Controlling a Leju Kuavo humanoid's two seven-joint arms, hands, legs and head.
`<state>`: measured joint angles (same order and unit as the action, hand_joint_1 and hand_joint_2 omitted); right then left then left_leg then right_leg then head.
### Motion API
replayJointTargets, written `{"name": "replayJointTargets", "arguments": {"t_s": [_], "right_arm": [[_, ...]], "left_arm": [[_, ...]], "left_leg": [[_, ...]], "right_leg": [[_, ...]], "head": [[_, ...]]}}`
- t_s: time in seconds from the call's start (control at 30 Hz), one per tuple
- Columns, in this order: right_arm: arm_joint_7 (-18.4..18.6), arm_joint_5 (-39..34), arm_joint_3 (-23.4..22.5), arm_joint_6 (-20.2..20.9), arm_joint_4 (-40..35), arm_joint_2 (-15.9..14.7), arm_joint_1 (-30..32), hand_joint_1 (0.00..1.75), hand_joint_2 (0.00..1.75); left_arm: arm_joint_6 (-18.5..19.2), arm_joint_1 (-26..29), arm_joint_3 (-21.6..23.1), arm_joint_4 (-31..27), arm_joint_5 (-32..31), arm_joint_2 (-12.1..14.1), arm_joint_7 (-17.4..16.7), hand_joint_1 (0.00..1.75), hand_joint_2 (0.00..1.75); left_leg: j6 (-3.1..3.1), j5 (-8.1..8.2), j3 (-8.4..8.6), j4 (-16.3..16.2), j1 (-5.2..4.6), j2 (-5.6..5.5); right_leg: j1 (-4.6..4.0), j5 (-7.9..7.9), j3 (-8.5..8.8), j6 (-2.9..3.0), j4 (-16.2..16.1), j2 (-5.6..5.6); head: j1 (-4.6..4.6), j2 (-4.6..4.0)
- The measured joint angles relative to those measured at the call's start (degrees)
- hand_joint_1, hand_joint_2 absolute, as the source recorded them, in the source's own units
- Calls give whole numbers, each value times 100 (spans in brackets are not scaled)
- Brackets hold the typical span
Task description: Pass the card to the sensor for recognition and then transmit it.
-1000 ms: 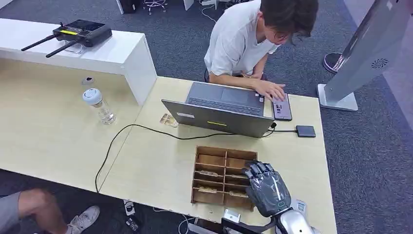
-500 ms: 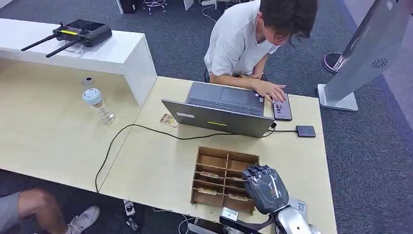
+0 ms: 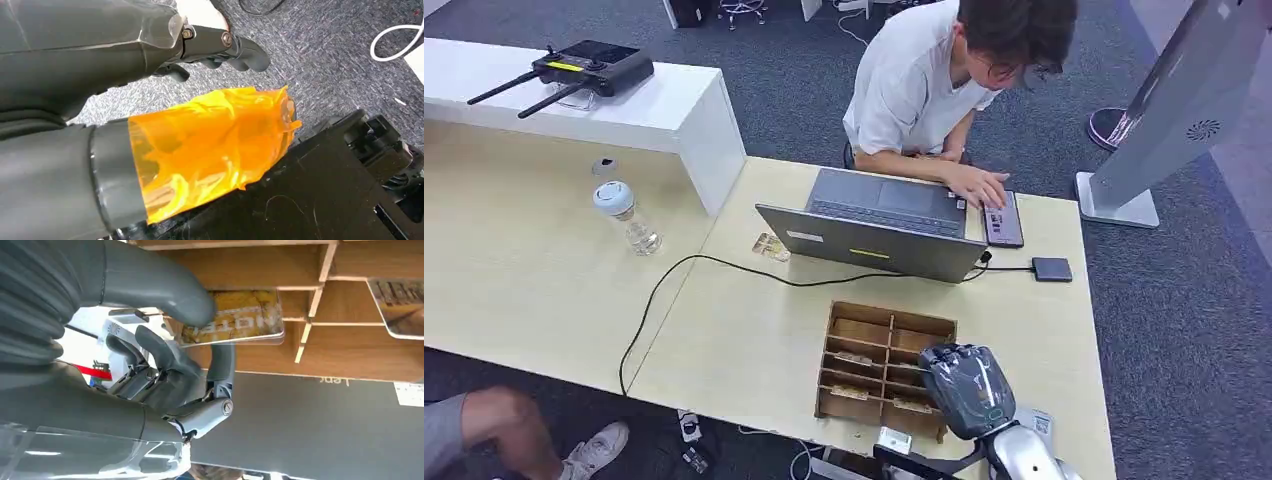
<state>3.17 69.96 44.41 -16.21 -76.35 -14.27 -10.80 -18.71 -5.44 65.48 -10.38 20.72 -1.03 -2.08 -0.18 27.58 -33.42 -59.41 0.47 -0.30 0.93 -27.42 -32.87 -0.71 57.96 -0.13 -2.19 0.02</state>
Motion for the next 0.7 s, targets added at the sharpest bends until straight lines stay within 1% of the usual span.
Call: {"name": "replayJointTargets", "arguments": {"t_s": [0.03,0.1,0.33,0.5,0.7], "right_arm": [[0,-31,-2,-33,-7,0,-4,173,175],[-4,-101,-29,-136,-79,0,2,169,175],[-55,-212,-278,-278,-619,-31,-10,173,175],[-96,-254,-448,-361,-1082,-133,-11,169,175],[-101,-278,-581,-444,-1521,-245,79,171,175]], "left_arm": [[0,-1,7,0,0,0,0,0,0],[-2,-1,7,0,15,0,0,0,0],[-31,2,7,0,98,7,9,0,0],[-55,8,7,0,157,17,46,0,0],[-68,39,7,0,188,20,90,0,0]], "left_leg": [[0,0,0,0,0,0],[0,0,0,0,0,0],[0,0,1,0,0,2],[0,0,1,0,0,1],[0,0,1,0,0,1]], "right_leg": [[0,0,0,0,0,0],[0,0,0,0,0,0],[0,0,0,0,0,1],[0,1,0,0,0,1],[0,1,-1,0,0,1]], "head": [[0,0],[0,0],[-2,0],[0,0],[-2,0]]}}
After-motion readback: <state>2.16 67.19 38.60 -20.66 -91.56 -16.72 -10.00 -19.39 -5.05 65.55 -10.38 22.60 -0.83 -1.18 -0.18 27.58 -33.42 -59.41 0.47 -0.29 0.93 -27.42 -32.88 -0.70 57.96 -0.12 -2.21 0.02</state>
